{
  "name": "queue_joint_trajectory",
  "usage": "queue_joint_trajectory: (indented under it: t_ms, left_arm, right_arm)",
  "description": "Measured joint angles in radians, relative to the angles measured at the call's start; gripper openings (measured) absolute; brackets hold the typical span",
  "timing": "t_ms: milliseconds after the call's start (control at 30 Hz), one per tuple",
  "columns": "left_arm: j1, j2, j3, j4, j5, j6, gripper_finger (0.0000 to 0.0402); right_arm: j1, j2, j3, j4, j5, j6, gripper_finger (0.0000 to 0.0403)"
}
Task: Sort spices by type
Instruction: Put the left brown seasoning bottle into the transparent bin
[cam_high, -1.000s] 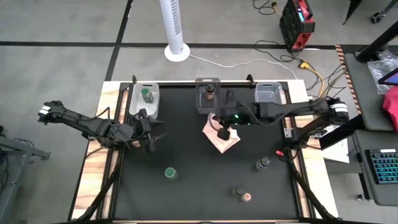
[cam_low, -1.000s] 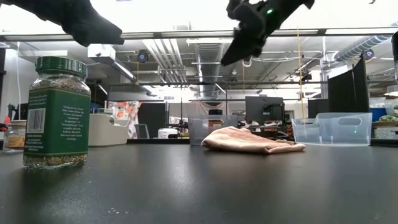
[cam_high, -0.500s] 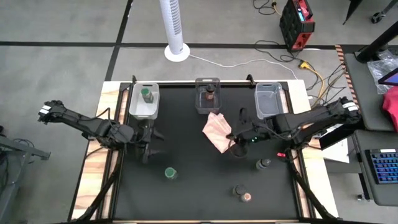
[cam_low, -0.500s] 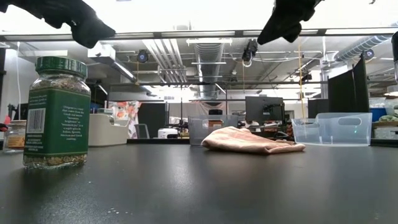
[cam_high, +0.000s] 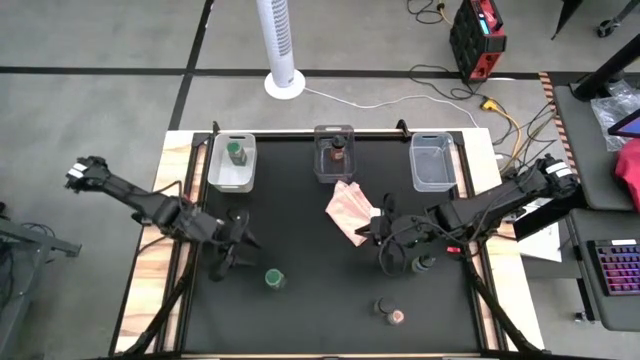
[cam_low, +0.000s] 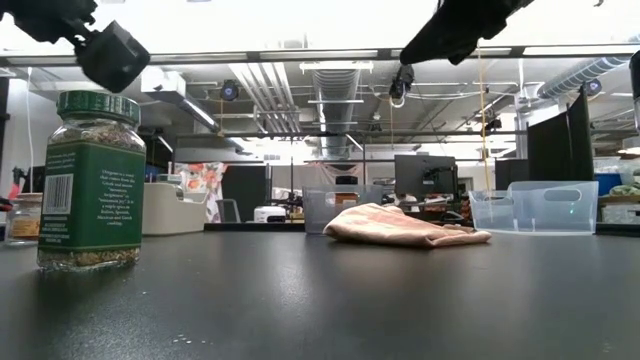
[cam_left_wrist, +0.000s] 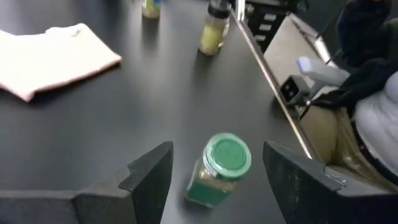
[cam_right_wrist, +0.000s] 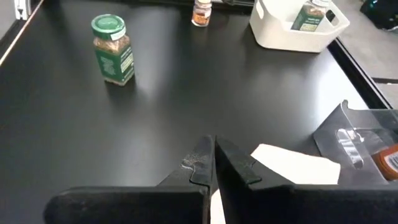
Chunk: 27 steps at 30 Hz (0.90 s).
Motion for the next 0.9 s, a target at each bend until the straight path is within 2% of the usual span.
queue_joint_trajectory:
  t_ms: [100,233,333,467,533,633,800,900]
  left_arm:
    - [-0.059,0.025,0.009,-0.013,-0.093,-0.009,0.0233]
    - [-0.098,0.062,0.054,-0.04,-0.195,-0.015,0.0233]
    - [-0.102,0.093,0.105,-0.096,-0.211,-0.015,0.0233]
    - [-0.103,0.135,0.191,-0.256,-0.256,-0.068,0.0233]
    - [-0.103,0.157,0.232,-0.373,-0.282,-0.147,0.0233]
    - [-0.102,0.195,0.292,-0.577,-0.278,-0.363,0.0233]
    - [-0.102,0.27,0.373,-0.969,-0.193,-0.796,0.0233]
    - [-0.099,0.301,0.378,-1.102,-0.159,-0.902,0.0233]
  right_arm:
    - [0.0,-0.004,-0.007,-0.002,0.008,0.022,0.0009]
    - [0.0,-0.008,0.001,-0.029,0.021,0.132,0.0009]
    - [0.0,-0.008,0.027,-0.151,0.02,0.246,0.0009]
    - [0.0,-0.008,0.051,-0.322,0.022,0.418,0.0009]
    - [0.0,-0.008,0.051,-0.373,0.022,0.47,0.0009]
    - [0.0,-0.008,0.051,-0.409,0.021,0.49,0.0009]
    - [-0.001,-0.008,0.051,-0.401,0.027,0.457,0.0009]
    - [-0.001,-0.008,0.051,-0.388,0.054,0.425,0.0009]
